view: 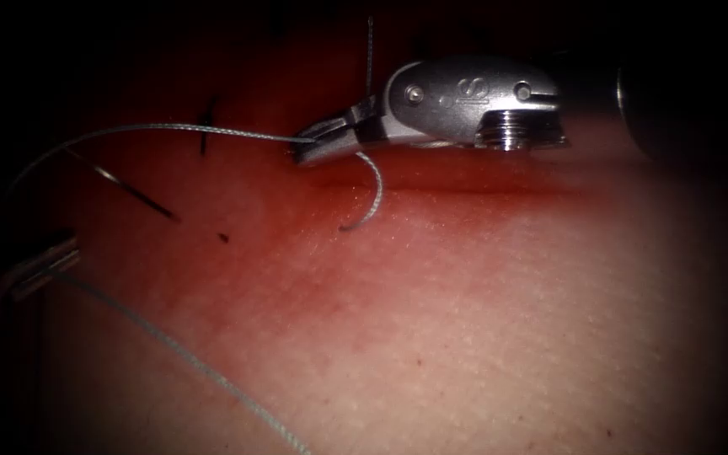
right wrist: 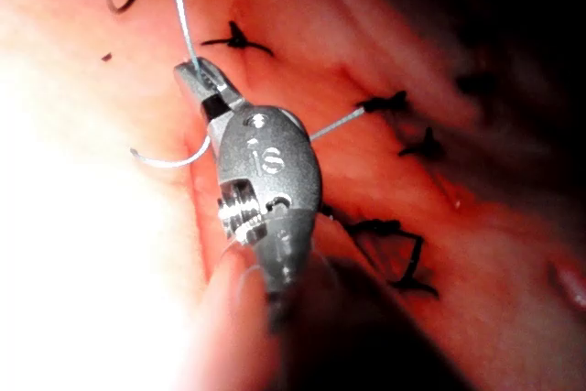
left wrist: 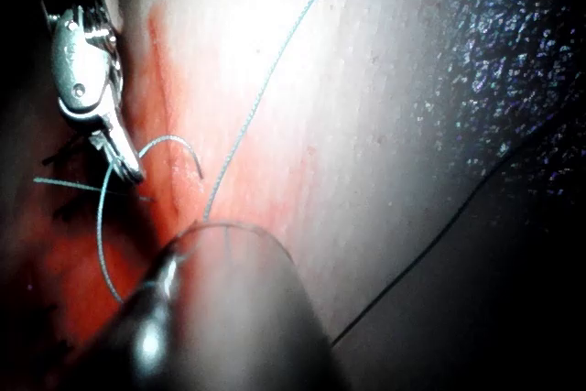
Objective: Wound Closure
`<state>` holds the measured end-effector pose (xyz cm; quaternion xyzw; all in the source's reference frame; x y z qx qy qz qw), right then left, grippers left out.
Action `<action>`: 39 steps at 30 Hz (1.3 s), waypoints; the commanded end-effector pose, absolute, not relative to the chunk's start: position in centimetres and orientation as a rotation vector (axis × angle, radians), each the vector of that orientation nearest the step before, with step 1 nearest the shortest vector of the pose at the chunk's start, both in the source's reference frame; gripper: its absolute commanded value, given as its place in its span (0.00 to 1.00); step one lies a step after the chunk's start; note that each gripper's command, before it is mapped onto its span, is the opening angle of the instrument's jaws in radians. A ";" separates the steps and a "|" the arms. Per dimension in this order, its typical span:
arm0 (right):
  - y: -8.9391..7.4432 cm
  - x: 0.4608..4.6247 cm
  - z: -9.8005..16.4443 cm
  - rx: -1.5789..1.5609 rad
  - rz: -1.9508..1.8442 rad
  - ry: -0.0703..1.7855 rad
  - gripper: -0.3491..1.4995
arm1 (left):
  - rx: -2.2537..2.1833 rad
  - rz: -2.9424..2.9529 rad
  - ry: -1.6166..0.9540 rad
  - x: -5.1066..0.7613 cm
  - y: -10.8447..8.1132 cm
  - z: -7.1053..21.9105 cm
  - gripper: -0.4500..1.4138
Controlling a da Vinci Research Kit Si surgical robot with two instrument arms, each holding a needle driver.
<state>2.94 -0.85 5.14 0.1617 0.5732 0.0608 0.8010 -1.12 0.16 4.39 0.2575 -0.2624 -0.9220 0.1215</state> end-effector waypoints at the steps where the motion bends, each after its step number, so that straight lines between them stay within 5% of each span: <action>1: -0.8 2.99 5.1 0.353 0.141 1.238 0.66 | 0.746 -2.687 -0.763 -1.21 0.2 4.5 0.00; 5: -0.8 2.94 5.1 0.323 0.192 1.258 0.89 | 0.725 -2.682 -0.744 -1.28 0.2 4.6 0.00; 14: -0.5 2.65 5.0 0.288 0.309 1.325 0.92 | 0.740 -2.642 -0.716 -1.38 0.2 4.6 0.00; 18: -0.3 2.47 5.1 0.274 0.386 1.385 0.84 | 0.768 -2.614 -0.697 -1.45 0.2 4.6 0.00; 21: -0.2 2.48 5.2 0.252 0.399 1.388 0.69 | 0.781 -2.586 -0.683 -1.49 0.2 4.6 0.00; 22: -0.2 2.52 5.3 0.249 0.393 1.389 0.59 | 0.786 -2.576 -0.676 -1.50 0.2 4.6 0.00; 25: -0.3 2.66 5.5 0.276 0.393 1.403 0.00 | 0.799 -2.545 -0.668 -1.57 0.3 4.6 0.00; 39: -0.5 3.48 6.0 0.356 0.411 1.443 0.00 | 0.992 -2.522 -0.625 -1.74 0.5 4.6 0.00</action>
